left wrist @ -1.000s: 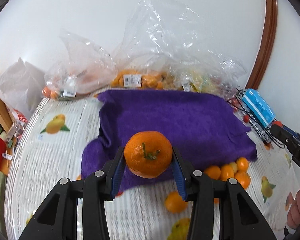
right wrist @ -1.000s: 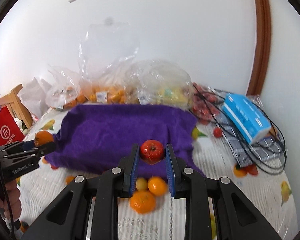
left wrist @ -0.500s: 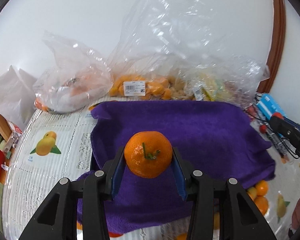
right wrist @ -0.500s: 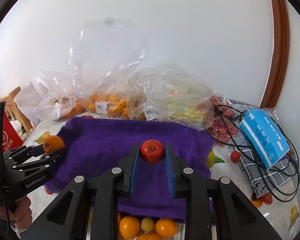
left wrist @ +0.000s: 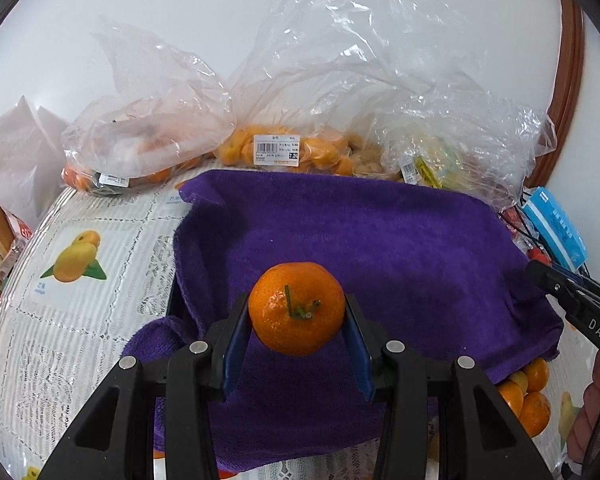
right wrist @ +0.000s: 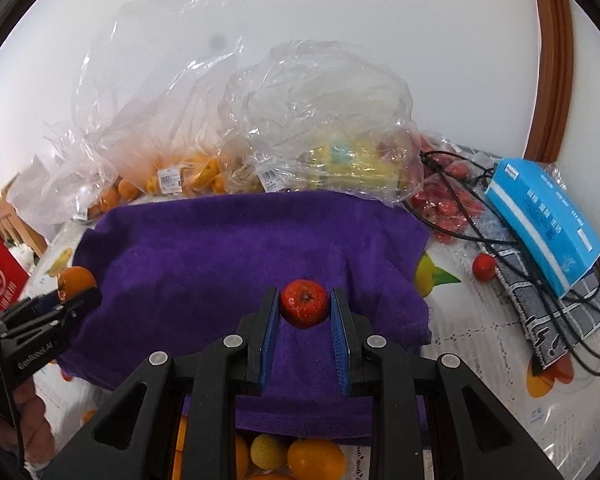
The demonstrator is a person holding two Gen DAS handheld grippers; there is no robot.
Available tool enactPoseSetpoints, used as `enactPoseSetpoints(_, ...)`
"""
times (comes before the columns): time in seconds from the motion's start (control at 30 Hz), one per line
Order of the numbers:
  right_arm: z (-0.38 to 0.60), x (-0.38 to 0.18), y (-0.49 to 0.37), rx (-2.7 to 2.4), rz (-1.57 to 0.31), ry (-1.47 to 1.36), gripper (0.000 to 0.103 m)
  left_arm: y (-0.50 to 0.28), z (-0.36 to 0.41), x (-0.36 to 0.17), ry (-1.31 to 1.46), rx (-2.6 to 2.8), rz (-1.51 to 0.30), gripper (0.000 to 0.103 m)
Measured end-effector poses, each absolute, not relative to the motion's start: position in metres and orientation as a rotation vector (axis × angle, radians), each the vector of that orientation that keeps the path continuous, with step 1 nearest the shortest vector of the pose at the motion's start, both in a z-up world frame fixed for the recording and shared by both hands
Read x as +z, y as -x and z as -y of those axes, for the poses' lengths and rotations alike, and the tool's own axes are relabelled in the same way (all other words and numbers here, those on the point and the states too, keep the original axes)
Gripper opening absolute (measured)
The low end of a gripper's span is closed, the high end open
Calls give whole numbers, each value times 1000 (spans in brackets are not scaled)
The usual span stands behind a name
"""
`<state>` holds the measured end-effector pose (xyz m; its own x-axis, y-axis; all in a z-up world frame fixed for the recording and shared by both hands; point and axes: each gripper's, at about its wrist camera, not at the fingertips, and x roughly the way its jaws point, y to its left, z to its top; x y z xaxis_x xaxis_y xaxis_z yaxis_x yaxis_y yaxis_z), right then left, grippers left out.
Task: Organize fruits
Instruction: 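Lower both held fruits onto the purple towel and open both tools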
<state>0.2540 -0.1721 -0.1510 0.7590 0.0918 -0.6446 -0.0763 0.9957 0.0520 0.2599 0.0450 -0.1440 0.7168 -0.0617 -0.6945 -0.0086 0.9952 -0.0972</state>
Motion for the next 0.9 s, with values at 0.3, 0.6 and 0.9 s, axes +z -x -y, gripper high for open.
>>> enactPoseSetpoints(0.3,165,-164,-259,108,-740,1,25,-263,-43,-149,95,-38,-795,42)
enactPoseSetpoints(0.6,163,-175,-265,124,-788,-8,25,-264,-38,-154,93,-52,-818,42)
enactPoseSetpoints(0.9,160,-183,-270,121,-823,0,25,-259,-29,-152,55,-68,-796,44)
